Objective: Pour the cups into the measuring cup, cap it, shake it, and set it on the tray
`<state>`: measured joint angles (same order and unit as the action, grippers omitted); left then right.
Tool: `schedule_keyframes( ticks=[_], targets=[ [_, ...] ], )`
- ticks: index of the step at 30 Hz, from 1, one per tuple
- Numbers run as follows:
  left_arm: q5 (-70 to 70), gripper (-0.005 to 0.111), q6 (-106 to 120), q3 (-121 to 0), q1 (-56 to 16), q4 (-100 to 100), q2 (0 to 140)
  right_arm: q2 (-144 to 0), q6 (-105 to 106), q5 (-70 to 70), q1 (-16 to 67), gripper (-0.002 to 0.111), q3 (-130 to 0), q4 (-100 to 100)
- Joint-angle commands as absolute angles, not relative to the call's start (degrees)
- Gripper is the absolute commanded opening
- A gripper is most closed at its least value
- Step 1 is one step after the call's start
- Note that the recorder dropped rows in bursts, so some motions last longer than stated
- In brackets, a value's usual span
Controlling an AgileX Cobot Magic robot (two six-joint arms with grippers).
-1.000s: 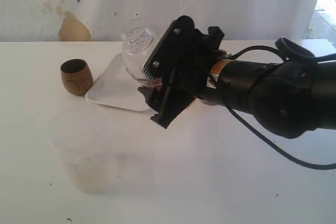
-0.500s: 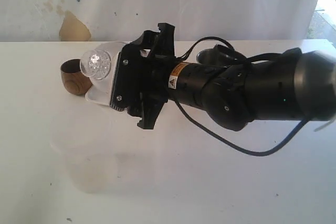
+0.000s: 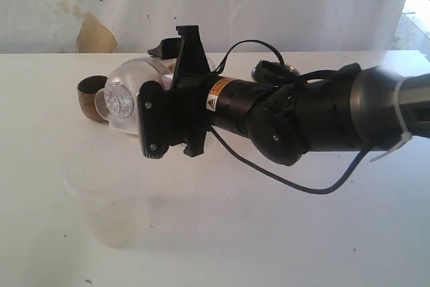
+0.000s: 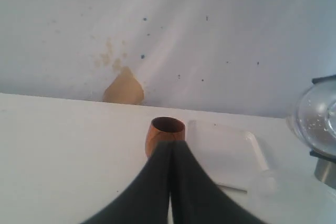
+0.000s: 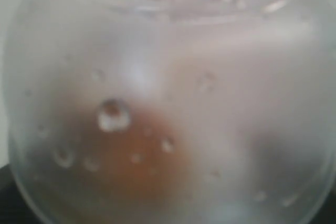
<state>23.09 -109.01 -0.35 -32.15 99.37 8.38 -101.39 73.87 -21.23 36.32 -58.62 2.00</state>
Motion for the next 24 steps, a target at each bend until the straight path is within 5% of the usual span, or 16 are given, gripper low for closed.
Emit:
schedule_keyframes(
  ticks=[1, 24],
  targets=[
    [21.19, 0.000, -107.90, 0.00, -32.16, 99.95, 8.34, -100.61, 79.33, -29.90, 37.12, 0.000, -59.41, 2.39],
    [20.98, 0.000, -107.87, 0.00, -32.16, 99.95, 8.34, -104.21, 93.80, -35.99, 37.27, 0.000, -60.18, 1.99]
  ],
)
